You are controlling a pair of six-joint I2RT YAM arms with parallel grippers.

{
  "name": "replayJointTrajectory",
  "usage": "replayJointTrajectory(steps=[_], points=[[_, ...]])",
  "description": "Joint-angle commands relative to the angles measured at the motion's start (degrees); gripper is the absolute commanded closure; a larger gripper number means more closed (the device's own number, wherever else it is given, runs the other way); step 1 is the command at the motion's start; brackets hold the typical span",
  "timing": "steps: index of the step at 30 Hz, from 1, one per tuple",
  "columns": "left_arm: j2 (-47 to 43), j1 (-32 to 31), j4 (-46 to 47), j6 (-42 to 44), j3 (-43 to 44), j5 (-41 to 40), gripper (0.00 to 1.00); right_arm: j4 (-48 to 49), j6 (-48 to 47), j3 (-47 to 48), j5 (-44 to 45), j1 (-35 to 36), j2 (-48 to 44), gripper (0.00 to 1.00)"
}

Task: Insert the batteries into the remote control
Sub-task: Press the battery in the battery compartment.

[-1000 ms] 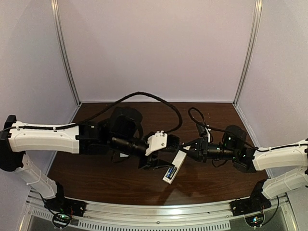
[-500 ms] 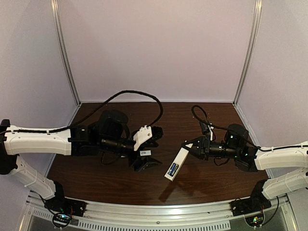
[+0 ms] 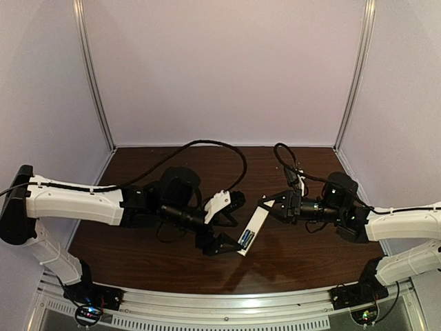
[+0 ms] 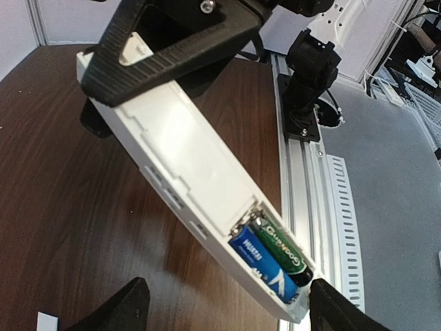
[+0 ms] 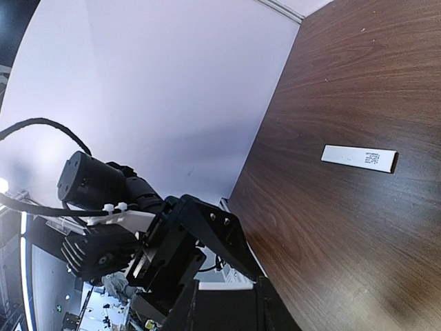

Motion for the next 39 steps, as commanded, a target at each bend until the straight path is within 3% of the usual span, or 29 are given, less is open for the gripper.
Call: replayJointTrajectory(steps=[1, 16, 28, 33, 39], points=[[1.28, -0.59, 2.61, -1.22, 2.03, 3.02, 0.2, 2.3, -1.46, 1.85, -0.95, 0.8, 0.36, 1.0], [4.57, -0.58, 3.75, -2.64, 4.05, 5.97, 0.37, 2.26, -2.58, 2.67, -1.3, 1.74, 0.81, 1.0], [6.01, -0.37, 3.86, -1.91, 3.89, 6.18, 0.65, 7.28, 0.34, 1.89, -2.62, 2.31, 0.69, 1.0], [6.14, -0.49, 3.35, -1.67, 4.49, 4.53, 0.61, 7.79, 1.27, 1.26, -1.95, 2.27, 0.71, 1.0], [6.15, -0.48, 0.73, -0.12, 4.99, 3.83, 0.48, 7.45, 2.43, 0.89, -0.84, 2.29, 0.88, 1.0]])
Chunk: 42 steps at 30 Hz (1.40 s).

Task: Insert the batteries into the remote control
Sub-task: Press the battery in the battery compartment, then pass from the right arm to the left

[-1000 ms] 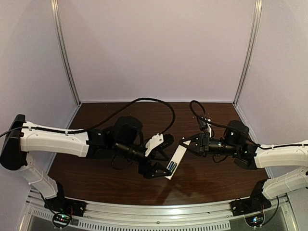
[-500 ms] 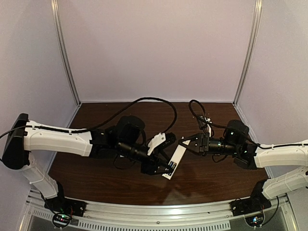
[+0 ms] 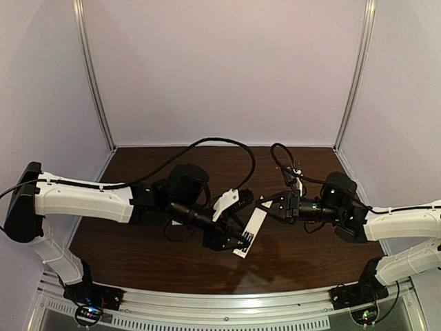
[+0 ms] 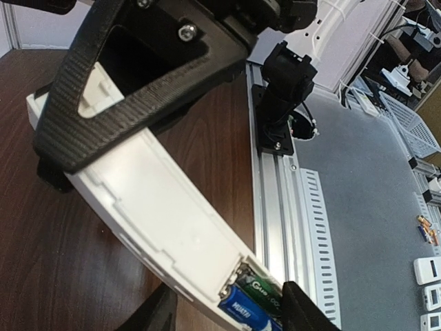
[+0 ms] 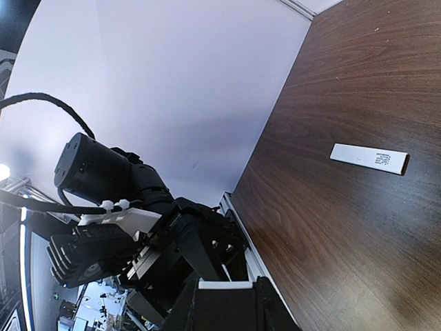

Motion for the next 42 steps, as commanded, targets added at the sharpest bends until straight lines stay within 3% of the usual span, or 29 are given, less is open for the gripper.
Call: replayJointTrajectory(steps=[1, 6, 10, 14, 20, 31, 42], points=[[1.7, -0.42, -0.49, 3.03, 1.3, -1.79, 0.46, 5.86, 4.04, 0.24, 0.37, 0.82, -0.17, 1.0], [0.21, -0.36, 1.22, 1.39, 0.69, -1.68, 0.34, 2.32, 2.4, 0.01, 2.65, 0.83, -0.6, 1.0], [-3.35, -0.06, 4.28, -0.4, -1.2, -7.47, 0.22, -1.99, 1.38, -0.66, 6.84, 0.82, -1.32, 1.0], [-5.66, -0.05, 3.5, -0.87, -1.53, -13.91, 0.19, -6.57, 0.79, -0.97, 11.64, 0.83, -2.66, 1.0], [-1.86, -1.87, -4.16, -1.75, 3.44, -23.2, 0.2, -8.29, 4.15, -4.04, 21.36, 0.82, -5.9, 1.0], [6.59, -4.93, -8.62, -4.22, 11.73, -25.5, 0.26, -9.66, 4.36, -4.12, 25.25, 1.26, -7.45, 1.0], [13.11, -5.11, -12.39, -6.98, 18.94, -28.13, 0.49, -8.36, 3.64, -3.94, 26.53, 2.26, -7.08, 0.96]])
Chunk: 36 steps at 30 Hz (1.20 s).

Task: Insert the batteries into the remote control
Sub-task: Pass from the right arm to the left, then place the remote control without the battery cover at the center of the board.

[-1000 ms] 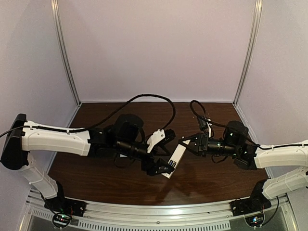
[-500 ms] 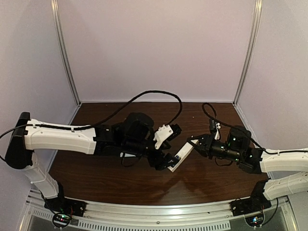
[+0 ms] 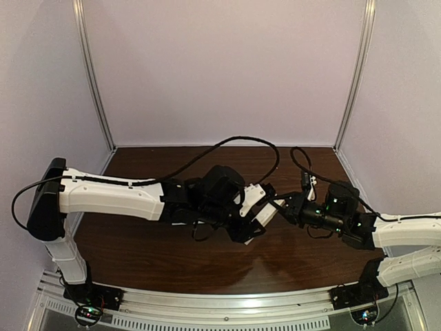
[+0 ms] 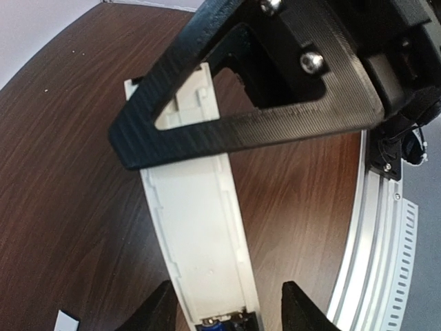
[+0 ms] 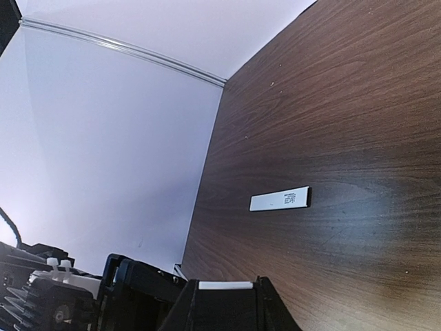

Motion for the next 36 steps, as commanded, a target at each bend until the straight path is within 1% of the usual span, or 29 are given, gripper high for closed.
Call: replayJointTrajectory(steps=[1, 9, 15, 16, 18, 20, 22, 24, 26, 28, 31, 33, 36], points=[[2.13, -0.13, -1.61, -2.49, 3.71, -3.87, 0.51, 1.83, -0.08, -0.13, 2.31, 0.93, -0.39, 0.96], [4.3, -0.05, -2.0, -4.69, 7.17, -5.84, 0.58, 2.18, 0.04, -0.42, 2.88, 1.64, -0.09, 0.95], [4.9, 0.53, -2.45, -4.48, 7.67, -6.11, 0.74, 1.99, -0.17, -0.59, 2.83, 1.82, -0.6, 0.93], [4.9, 0.79, -2.51, -4.49, 7.54, -5.65, 0.77, 1.9, -0.21, -0.67, 2.76, 1.8, -0.73, 0.91], [4.81, 1.43, -2.81, -4.41, 7.24, -4.74, 0.82, 0.88, -0.62, -0.62, 2.74, 1.75, -1.19, 0.75], [4.67, 1.91, -3.64, -3.63, 6.85, -4.78, 0.87, -1.95, -0.98, -0.02, 3.73, 1.74, -2.4, 0.56], [4.19, 2.09, -4.56, -2.41, 6.21, -5.28, 0.89, -6.45, -2.25, 1.07, 5.19, 1.51, -4.33, 0.38], [3.57, 2.5, -5.01, -0.91, 4.82, -5.21, 0.9, -11.24, -3.71, 2.18, 6.66, 0.55, -6.99, 0.23], [3.16, 2.72, -5.46, 1.08, 3.1, -5.05, 0.91, -14.7, -5.09, 2.7, 7.01, -1.23, -10.13, 0.13], [3.17, 2.83, -6.66, 3.98, 1.66, -4.81, 0.91, -18.13, -6.28, 3.08, 6.93, -3.17, -13.13, 0.1], [4.36, 3.2, -9.35, 8.57, 0.37, -2.05, 0.89, -22.57, -7.71, 2.55, 6.83, -5.47, -17.04, 0.09], [6.07, 3.25, -12.19, 11.11, 0.95, 0.46, 0.88, -24.82, -8.03, 1.69, 6.35, -6.81, -19.25, 0.08], [8.65, 3.29, -16.45, 15.83, 2.75, 1.71, 0.88, -27.04, -8.41, 0.27, 5.18, -8.48, -22.4, 0.07]])
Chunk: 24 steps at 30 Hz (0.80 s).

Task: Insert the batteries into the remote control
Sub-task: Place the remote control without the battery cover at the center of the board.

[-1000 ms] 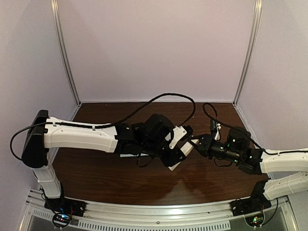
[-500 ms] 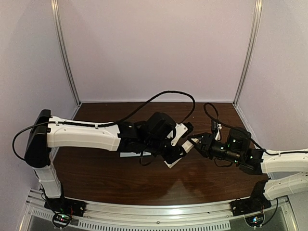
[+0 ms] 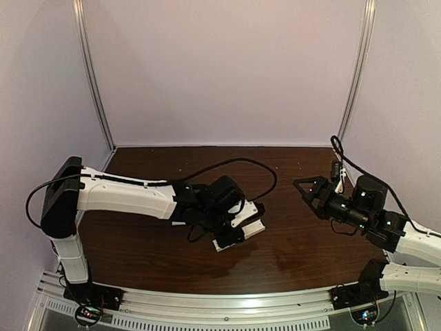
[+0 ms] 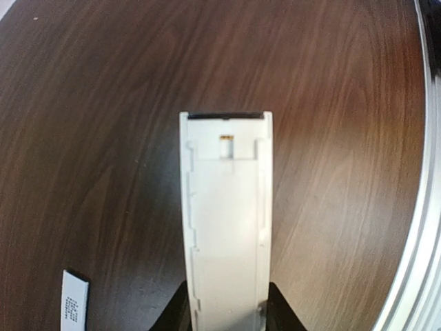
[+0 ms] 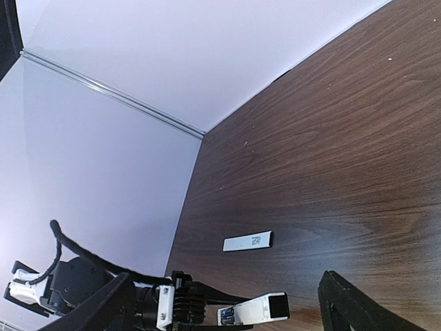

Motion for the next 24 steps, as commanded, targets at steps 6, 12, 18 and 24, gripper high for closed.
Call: replayJointTrajectory(steps=[6, 12, 18, 24], points=[[7.14, 0.24, -9.23, 13.73, 4.87, 4.62, 0.86, -9.23, -3.37, -2.45, -0.47, -2.35, -7.06, 0.06], [11.85, 0.23, -12.14, 16.68, 9.54, 3.69, 0.83, -9.07, -5.09, -1.9, -0.42, -2.35, -7.87, 0.06], [14.33, 0.21, -14.63, 19.32, 11.6, 3.56, 0.77, -9.65, -8.36, 0.02, -3.97, -2.44, -5.39, 0.06], [14.61, 0.21, -15.8, 20.31, 11.32, 4.61, 0.65, -11.43, -11.81, 2.68, -4.61, -2.69, -3.86, 0.06]])
